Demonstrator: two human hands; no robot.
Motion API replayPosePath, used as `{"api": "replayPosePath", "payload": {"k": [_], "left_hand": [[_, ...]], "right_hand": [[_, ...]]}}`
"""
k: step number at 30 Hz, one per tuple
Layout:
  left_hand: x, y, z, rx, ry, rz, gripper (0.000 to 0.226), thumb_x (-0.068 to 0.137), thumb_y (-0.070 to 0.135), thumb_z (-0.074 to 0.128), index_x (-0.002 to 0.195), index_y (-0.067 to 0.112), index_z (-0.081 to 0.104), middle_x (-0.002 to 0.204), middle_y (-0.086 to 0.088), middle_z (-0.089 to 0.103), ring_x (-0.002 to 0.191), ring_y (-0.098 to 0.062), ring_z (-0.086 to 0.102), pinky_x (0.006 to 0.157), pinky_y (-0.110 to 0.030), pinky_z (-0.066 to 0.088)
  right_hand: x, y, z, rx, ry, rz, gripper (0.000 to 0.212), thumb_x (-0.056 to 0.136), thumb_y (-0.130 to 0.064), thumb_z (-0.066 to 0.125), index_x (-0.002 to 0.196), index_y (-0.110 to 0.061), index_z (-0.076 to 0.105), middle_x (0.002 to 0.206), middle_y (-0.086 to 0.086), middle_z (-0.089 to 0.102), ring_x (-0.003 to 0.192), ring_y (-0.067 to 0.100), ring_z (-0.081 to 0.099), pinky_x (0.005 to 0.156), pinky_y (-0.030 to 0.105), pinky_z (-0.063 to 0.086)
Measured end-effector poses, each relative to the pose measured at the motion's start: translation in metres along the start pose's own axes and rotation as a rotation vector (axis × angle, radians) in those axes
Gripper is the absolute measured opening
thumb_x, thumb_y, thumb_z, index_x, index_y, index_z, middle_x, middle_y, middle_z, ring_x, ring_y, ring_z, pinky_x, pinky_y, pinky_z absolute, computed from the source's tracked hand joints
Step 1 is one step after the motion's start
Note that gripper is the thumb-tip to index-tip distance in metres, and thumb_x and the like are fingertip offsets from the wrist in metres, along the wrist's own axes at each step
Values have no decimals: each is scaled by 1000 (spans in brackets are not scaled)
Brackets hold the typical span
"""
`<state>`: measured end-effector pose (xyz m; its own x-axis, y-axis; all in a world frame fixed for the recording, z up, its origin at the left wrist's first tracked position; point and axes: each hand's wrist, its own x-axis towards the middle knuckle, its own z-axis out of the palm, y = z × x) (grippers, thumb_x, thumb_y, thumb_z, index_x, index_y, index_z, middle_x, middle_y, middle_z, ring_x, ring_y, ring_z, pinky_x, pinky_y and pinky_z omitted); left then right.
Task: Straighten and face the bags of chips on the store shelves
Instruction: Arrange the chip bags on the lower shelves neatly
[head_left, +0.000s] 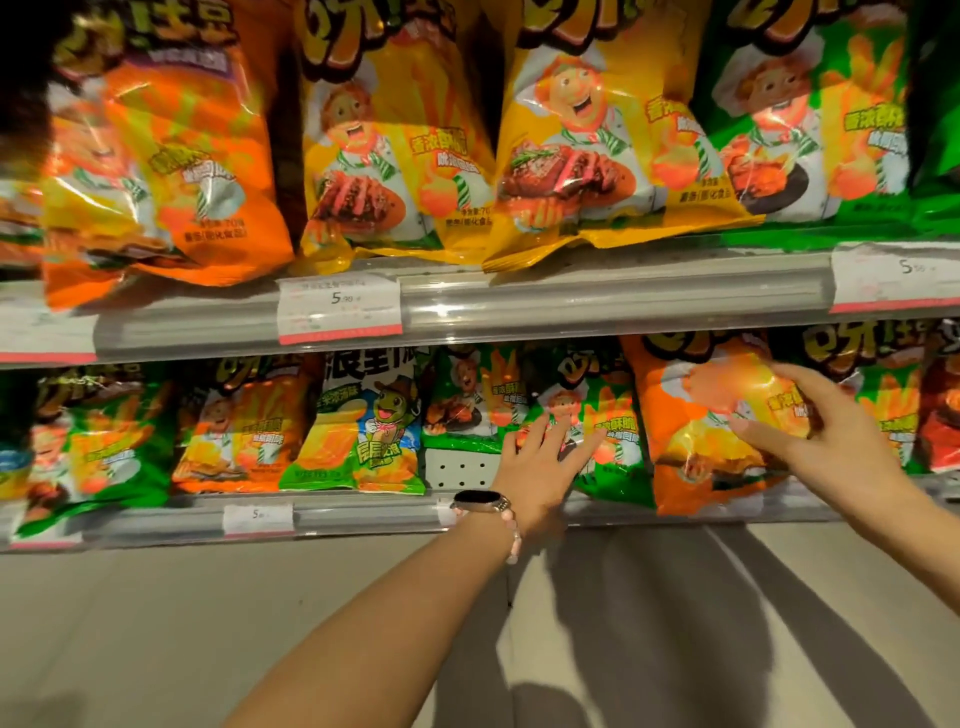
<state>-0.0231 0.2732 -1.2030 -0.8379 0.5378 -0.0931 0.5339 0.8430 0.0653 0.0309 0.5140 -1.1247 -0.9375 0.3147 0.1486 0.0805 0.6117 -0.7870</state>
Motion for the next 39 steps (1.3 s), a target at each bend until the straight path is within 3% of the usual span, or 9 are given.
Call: {"api": "replayPosePath", "payload": {"k": [4,7,9,13,16,20,32,36,39], "left_hand": [[-23,-23,-8,-411,224,-39,87,76,27,65,151,18,22,152,-14,27,140,-30,24,113,-45,25],[-53,-56,-7,-330,563,-145,64,67,20,60,130,15,49,125,-13,53,118,-32,49,93,-50,45],[-73,-85,-6,-238,704,-292,54,66,17,67,119,8,58,115,-17,57,108,-37,55,84,-50,49],[-96,-132,-16,-197,519,-646,80,69,39,81,136,13,46,137,-23,40,130,-41,35,96,-52,38],[-94,-154,-15,-192,322,-772,102,65,69,71,146,24,28,150,-21,22,140,-36,20,107,-49,31],[-89,-173,-6,-267,225,-784,109,62,77,66,149,26,23,145,-17,34,134,-34,34,105,-51,34],[-126,-175,-14,-637,747,-558,83,73,47,78,141,15,42,116,-7,53,109,-24,48,90,-38,44],[-169,-185,-20,-629,813,-497,81,71,42,80,141,19,44,117,-3,56,109,-18,47,88,-30,38],[-198,-203,-18,-584,814,-524,82,70,41,81,141,22,44,117,-3,57,110,-21,49,92,-39,41]], "right_hand": [[-20,-20,16,75,-6,-73,57,73,-16,80,123,-28,55,115,1,58,103,26,58,90,50,49],[-33,-31,33,125,-21,-96,53,70,-22,83,103,-51,53,121,3,60,106,25,59,91,49,50],[-40,-36,46,144,-17,-77,56,68,-22,84,106,-51,54,124,0,59,111,22,56,94,45,47],[-57,-47,71,107,47,-93,63,68,-15,83,125,-22,58,117,-5,53,109,14,49,88,28,39],[-65,-45,89,77,71,-110,66,65,-15,85,122,-28,56,119,-1,56,115,21,52,97,41,44],[-66,-53,103,55,87,-107,67,65,-22,85,126,-22,58,128,0,56,119,19,50,101,39,42],[-64,-100,132,36,107,-160,63,67,-25,85,124,-22,59,127,1,54,112,12,48,93,30,40],[-60,-121,160,15,88,-128,62,67,-26,85,123,-16,59,126,4,53,115,21,51,97,36,42],[-58,-138,193,-5,68,-122,60,68,-32,84,122,-19,60,124,6,54,114,23,52,96,35,40]]}}
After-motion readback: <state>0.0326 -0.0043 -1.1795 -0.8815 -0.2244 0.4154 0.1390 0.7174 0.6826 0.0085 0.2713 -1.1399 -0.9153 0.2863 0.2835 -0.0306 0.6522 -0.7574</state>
